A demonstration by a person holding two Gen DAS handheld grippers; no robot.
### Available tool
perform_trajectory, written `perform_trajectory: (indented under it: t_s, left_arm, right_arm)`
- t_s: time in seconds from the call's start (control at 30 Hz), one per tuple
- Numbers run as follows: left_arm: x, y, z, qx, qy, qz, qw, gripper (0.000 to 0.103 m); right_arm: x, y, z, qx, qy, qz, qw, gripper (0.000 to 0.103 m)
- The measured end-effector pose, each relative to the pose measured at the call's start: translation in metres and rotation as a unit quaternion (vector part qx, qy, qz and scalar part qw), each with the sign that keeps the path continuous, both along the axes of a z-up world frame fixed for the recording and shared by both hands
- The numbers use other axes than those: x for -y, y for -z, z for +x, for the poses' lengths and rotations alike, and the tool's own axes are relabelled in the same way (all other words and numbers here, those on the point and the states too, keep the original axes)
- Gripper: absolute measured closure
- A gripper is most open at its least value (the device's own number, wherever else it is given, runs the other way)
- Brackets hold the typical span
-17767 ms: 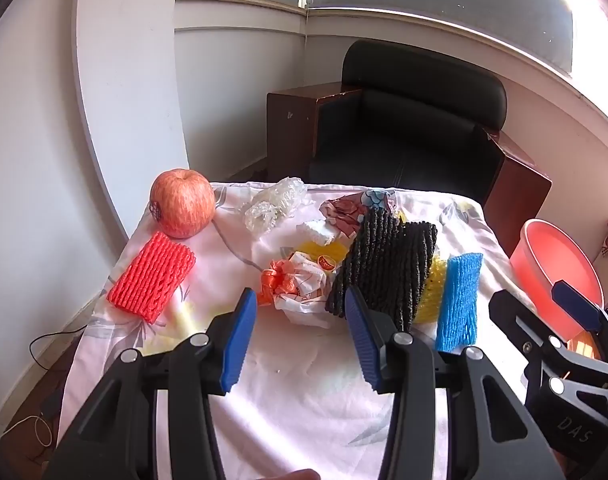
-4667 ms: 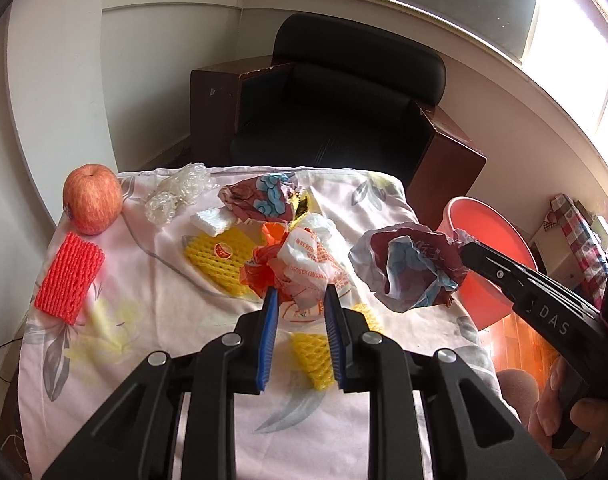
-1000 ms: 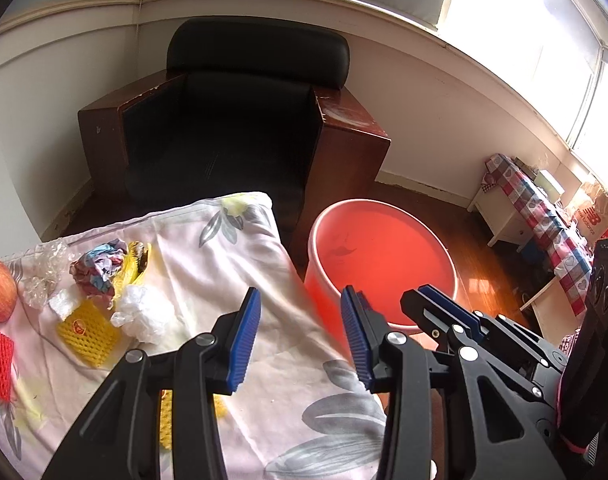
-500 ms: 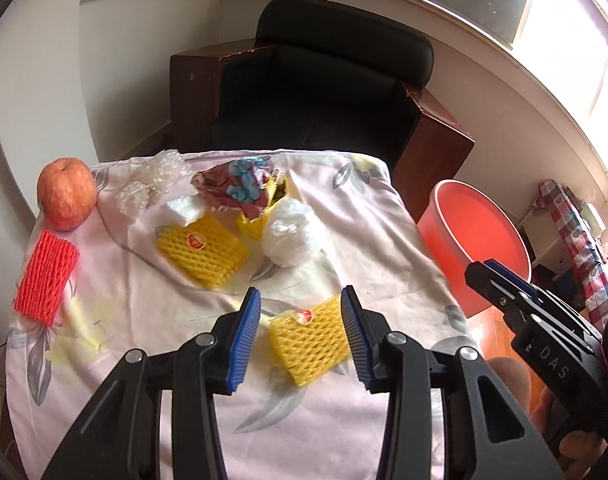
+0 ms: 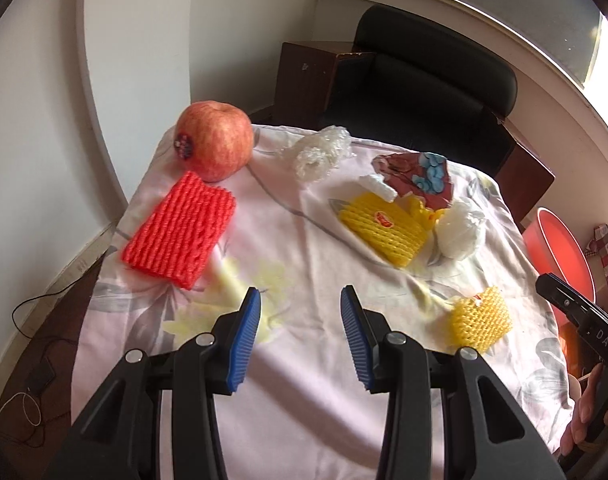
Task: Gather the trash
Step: 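Reach the left gripper to the red foam net and close on it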
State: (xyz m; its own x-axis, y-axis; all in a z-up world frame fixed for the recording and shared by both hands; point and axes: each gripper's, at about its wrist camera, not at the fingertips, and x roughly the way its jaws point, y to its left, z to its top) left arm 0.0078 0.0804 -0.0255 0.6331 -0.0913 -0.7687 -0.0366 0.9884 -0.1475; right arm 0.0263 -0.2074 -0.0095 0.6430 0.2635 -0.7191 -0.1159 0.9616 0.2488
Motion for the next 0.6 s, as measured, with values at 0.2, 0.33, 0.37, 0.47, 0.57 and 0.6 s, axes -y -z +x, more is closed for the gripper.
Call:
perform_trajectory:
  t_s: [0.2,0.33,0.37,0.47,0.57,0.6]
  left_arm:
    - [-0.047,0.005,0.008,-0.011,-0.067,0.006,0.9977,0.062]
    - [-0.061,0.005,0.02,-0.012,-0.085,0.02,0.9961,0.062]
    - [-0.062,0.005,0.023,-0.013,-0.086,0.026,0.9959,0.062]
    - [-0.064,0.006,0.033,-0.015,-0.086,0.043,0.9953,0.062]
    - [-0.069,0.009,0.044,-0.019,-0.088,0.049,0.9947,0.062]
    - [-0.071,0.012,0.047,-0.021,-0.089,0.051,0.9945,0.062]
  right_arm:
    - [-0.009,0.004,0.01,-0.008,-0.015,0.013,1.0,0.077]
    - [-0.018,0.005,0.013,-0.01,-0.025,0.011,1.0,0.077]
    - [-0.02,0.005,0.014,-0.01,-0.028,0.01,1.0,0.077]
    - [-0.023,0.006,0.016,-0.012,-0.033,0.007,0.999,0.077]
    - [-0.025,0.006,0.018,-0.013,-0.036,0.004,0.999,0.077]
    - [-0.025,0.005,0.018,-0.013,-0.036,0.003,0.999,0.077]
